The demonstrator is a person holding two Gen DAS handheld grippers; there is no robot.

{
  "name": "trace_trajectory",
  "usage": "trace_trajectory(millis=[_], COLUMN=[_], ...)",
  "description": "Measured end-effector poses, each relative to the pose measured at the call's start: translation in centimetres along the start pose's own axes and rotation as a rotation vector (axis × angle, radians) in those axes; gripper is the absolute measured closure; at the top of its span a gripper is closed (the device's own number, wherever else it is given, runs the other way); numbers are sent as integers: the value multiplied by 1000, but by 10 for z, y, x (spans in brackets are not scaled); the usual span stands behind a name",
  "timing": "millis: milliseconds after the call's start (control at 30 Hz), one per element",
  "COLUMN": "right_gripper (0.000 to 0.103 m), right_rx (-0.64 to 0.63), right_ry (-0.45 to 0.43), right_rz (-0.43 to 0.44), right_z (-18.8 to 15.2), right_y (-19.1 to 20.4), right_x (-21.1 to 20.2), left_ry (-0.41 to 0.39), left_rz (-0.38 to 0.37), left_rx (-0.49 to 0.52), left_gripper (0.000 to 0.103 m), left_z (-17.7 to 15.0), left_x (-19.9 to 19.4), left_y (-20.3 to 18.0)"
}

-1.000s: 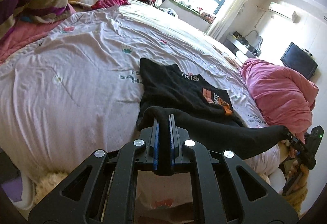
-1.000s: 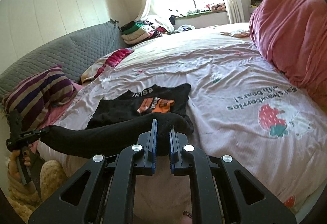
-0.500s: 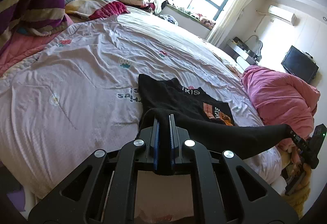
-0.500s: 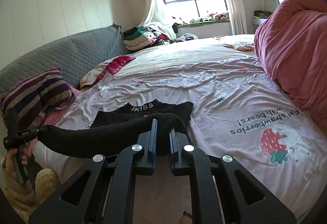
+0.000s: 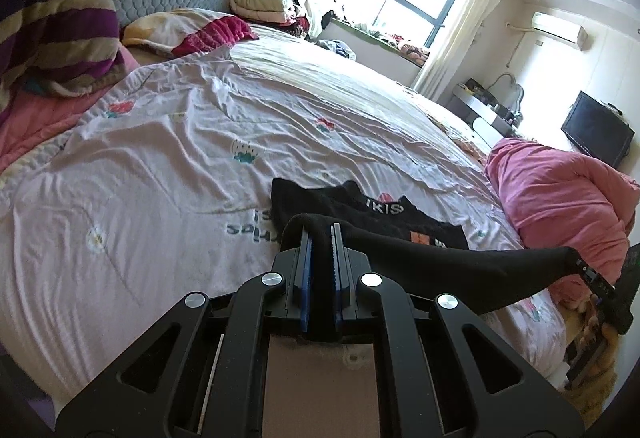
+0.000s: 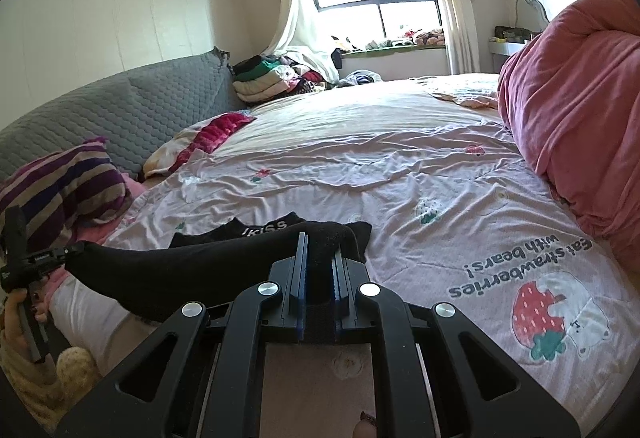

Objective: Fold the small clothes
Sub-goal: 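Lift the hem with both tools and fold it toward the collar, then lay the hem over the collar with both tools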

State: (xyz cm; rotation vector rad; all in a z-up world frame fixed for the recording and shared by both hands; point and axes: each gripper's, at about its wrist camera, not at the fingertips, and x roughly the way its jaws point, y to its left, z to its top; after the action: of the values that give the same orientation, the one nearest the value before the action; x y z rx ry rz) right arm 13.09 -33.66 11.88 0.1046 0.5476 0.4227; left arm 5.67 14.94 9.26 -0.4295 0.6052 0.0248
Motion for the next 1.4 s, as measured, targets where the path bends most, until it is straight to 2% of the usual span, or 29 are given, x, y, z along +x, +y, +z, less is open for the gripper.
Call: trace_trajectory(millis=[500, 767, 1067, 1133, 1233, 1333, 1400], right_gripper=[95, 95, 94, 91, 82, 81, 77], right_rx=[6, 26, 23, 17, 20, 15, 8], right_ry=[72, 130, 156, 166, 168, 154, 136], right_rz=[-30, -31, -51, -67, -78, -87, -94], right_z=[8, -4, -6, -8, -10, -9, -9], right_y=[-14, -24, -28, -29, -30, -31, -30], right_x=[77, 114, 144, 150, 152, 148, 143], left_ry=[33, 68, 77, 72, 47, 25, 10], left_rz=[78, 112, 126, 135, 154, 150, 139], left_rx=[-7, -15, -22, -11, 15, 22, 34], left_gripper=[100, 100, 99, 96, 84, 82, 82], left_z=[21, 15, 8, 9, 10, 13, 13], left_x=[71, 107, 134, 135, 129, 120, 112], left_y=[8, 20, 29, 28, 24, 22, 18])
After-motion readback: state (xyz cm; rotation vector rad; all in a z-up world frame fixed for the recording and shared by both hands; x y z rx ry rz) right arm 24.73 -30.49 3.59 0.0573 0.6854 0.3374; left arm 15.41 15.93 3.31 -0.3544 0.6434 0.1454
